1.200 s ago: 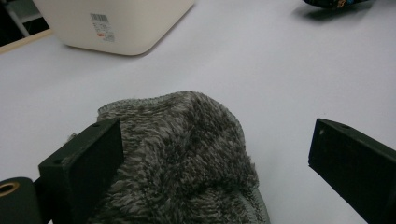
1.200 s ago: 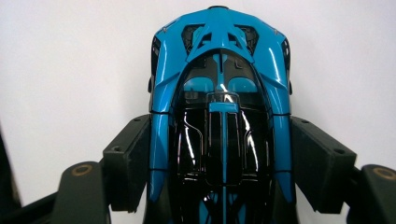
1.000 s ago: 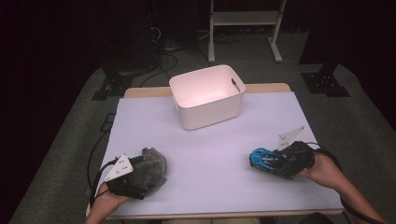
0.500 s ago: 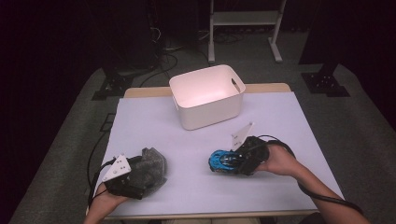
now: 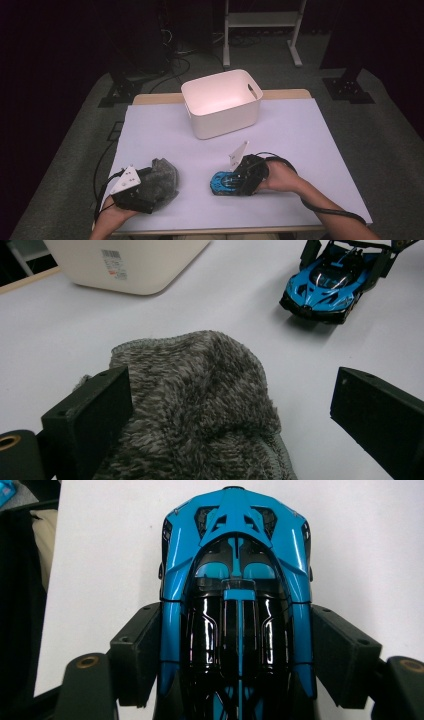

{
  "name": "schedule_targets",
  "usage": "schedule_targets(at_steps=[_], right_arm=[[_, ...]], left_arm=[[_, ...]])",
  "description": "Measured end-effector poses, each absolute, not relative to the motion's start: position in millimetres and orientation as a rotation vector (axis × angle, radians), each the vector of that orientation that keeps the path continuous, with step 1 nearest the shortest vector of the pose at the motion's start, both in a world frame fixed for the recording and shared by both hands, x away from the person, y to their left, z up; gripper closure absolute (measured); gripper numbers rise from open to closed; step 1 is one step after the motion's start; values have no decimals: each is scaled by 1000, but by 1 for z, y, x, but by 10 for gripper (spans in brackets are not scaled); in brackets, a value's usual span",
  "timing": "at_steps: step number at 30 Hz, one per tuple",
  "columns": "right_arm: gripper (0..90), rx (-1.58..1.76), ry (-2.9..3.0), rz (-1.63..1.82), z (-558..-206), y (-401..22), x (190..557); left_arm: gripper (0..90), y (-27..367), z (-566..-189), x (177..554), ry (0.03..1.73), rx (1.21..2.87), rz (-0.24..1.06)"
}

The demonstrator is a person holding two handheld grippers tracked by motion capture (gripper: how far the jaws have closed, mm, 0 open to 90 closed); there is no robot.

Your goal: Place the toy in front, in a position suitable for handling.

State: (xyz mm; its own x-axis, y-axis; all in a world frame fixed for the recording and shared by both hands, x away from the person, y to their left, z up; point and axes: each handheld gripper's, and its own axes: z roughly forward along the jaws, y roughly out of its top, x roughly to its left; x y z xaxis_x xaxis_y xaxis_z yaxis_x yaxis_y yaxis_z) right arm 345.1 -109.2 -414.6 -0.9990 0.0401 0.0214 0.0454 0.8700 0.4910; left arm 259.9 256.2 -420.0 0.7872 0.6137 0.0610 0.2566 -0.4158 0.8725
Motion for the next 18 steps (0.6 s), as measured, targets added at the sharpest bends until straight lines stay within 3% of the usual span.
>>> schedule_targets(at_steps=[13, 18], right_arm=[[265, -28, -3019, -757, -433, -109, 340], [221, -81, -2976, -815, -431, -114, 341]], left_arm=[[27, 257, -422, 262, 660, 2018, 464], [37, 256, -421, 264, 661, 2036, 475]])
